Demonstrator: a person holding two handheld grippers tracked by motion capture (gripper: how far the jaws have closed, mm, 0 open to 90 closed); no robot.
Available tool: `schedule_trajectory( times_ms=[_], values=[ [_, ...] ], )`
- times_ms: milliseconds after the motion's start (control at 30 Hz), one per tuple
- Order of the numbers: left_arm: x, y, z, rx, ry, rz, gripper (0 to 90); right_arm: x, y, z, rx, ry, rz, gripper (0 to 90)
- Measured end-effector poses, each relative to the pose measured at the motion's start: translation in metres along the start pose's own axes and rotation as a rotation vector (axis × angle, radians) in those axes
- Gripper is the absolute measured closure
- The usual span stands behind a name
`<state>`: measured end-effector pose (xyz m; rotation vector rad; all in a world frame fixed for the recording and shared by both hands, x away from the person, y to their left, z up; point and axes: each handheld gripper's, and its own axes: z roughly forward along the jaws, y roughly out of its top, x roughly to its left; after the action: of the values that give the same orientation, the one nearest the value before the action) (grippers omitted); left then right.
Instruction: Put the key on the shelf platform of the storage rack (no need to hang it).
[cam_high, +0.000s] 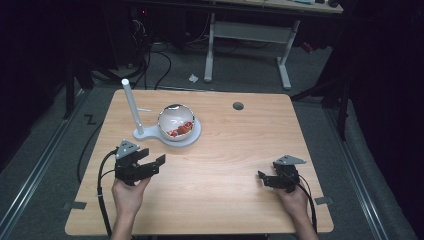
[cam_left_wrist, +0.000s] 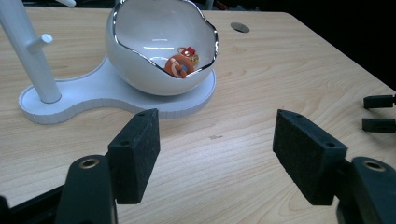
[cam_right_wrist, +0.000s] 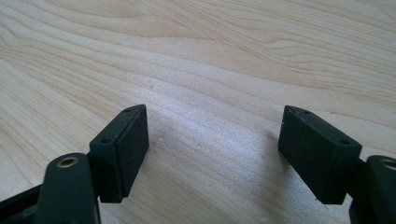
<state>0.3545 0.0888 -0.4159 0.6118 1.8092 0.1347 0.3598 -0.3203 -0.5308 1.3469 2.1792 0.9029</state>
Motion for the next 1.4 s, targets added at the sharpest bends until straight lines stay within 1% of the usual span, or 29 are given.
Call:
schedule_trajectory(
  times_ms=[33, 133, 167, 200, 300, 333, 367, 467, 533, 633, 733, 767, 833, 900, 933, 967, 1067, 1100, 1133, 1167, 1233, 1267, 1300, 1367, 1400],
  values=[
    [0.001, -0.001, 0.001, 0.005, 0.001, 0.006, 32.4, 0.0, 0.0, 0.0, 0.0, 0.0, 0.0, 24.5],
    [0.001, -0.003, 0.001, 0.005, -0.001, 0.007, 32.4, 0.0, 0.0, 0.0, 0.0, 0.0, 0.0, 24.5],
    [0.001, -0.004, 0.001, 0.005, 0.002, 0.001, 32.4, 0.0, 0.0, 0.0, 0.0, 0.0, 0.0, 24.5],
    [0.003, -0.005, 0.002, 0.009, -0.002, 0.011, 32.4, 0.0, 0.0, 0.0, 0.0, 0.0, 0.0, 24.5],
    [0.004, -0.007, 0.002, 0.012, 0.002, 0.008, 32.4, 0.0, 0.0, 0.0, 0.0, 0.001, 0.0, 24.5],
    [0.003, -0.007, 0.003, 0.009, 0.008, -0.003, 32.5, 0.0, 0.0, 0.0, -0.001, 0.0, -0.002, 24.5],
    [0.004, -0.007, 0.003, 0.014, 0.001, 0.002, 32.5, 0.0, 0.0, 0.0, -0.001, 0.0, -0.002, 24.5],
    [0.005, -0.011, 0.004, 0.014, 0.004, 0.007, 32.5, 0.0, 0.0, 0.0, -0.001, 0.001, -0.002, 24.5],
    [0.006, -0.014, 0.005, 0.021, 0.008, -0.001, 32.5, 0.0, 0.0, 0.0, 0.0, 0.001, -0.001, 24.5],
    [0.007, -0.015, 0.006, 0.026, 0.007, 0.007, 32.5, 0.0, 0.0, 0.0, -0.001, 0.001, -0.003, 24.5],
    [0.006, -0.016, 0.007, 0.028, 0.013, -0.005, 32.5, 0.0, 0.0, 0.0, -0.001, 0.001, -0.002, 24.5],
    [0.007, -0.017, 0.007, 0.028, 0.008, 0.001, 32.5, 0.0, 0.0, 0.0, -0.001, 0.001, -0.002, 24.5],
    [0.007, -0.019, 0.008, 0.021, 0.013, 0.003, 32.5, 0.0, 0.0, 0.0, -0.001, 0.0, -0.003, 24.5],
    [0.008, -0.022, 0.01, 0.031, 0.014, 0.003, 32.6, 0.0, 0.0, 0.0, -0.001, 0.001, -0.003, 24.5],
    [0.008, -0.024, 0.01, 0.031, 0.023, 0.003, 32.6, 0.0, 0.0, 0.0, -0.001, 0.001, -0.003, 24.5],
    [0.01, -0.026, 0.011, 0.032, 0.021, 0.016, 32.6, 0.0, 0.0, 0.0, -0.001, 0.001, -0.003, 24.5],
    [0.01, -0.028, 0.013, 0.038, 0.024, 0.008, 32.6, 0.0, 0.0, 0.0, -0.001, 0.001, -0.003, 24.5],
    [0.01, -0.029, 0.014, 0.038, 0.03, -0.001, 32.6, 0.0, 0.0, 0.0, 0.0, 0.002, -0.001, 24.5],
    [0.011, -0.03, 0.014, 0.039, 0.022, 0.013, 32.7, 0.0, 0.0, 0.0, -0.001, 0.002, -0.003, 24.5],
    [0.011, -0.033, 0.015, 0.046, 0.029, 0.006, 32.6, 0.0, 0.0, 0.0, 0.0, 0.002, -0.002, 24.5],
    [0.011, -0.035, 0.016, 0.045, 0.037, 0.001, 32.6, 0.0, 0.0, 0.0, 0.0, 0.002, -0.002, 24.5],
    [0.012, -0.037, 0.017, 0.048, 0.038, 0.009, 32.7, 0.0, 0.0, 0.0, 0.0, 0.002, -0.002, 24.5],
    [0.012, -0.038, 0.018, 0.048, 0.05, -0.004, 32.7, 0.0, 0.0, 0.0, 0.0, 0.002, -0.001, 24.5],
    [0.014, -0.04, 0.02, 0.05, 0.046, 0.019, 32.8, 0.0, 0.0, 0.0, 0.0, 0.002, -0.002, 24.5],
    [0.014, -0.043, 0.022, 0.051, 0.055, 0.014, 32.8, 0.0, 0.0, 0.0, 0.0, 0.002, -0.002, 24.5]
  ],
)
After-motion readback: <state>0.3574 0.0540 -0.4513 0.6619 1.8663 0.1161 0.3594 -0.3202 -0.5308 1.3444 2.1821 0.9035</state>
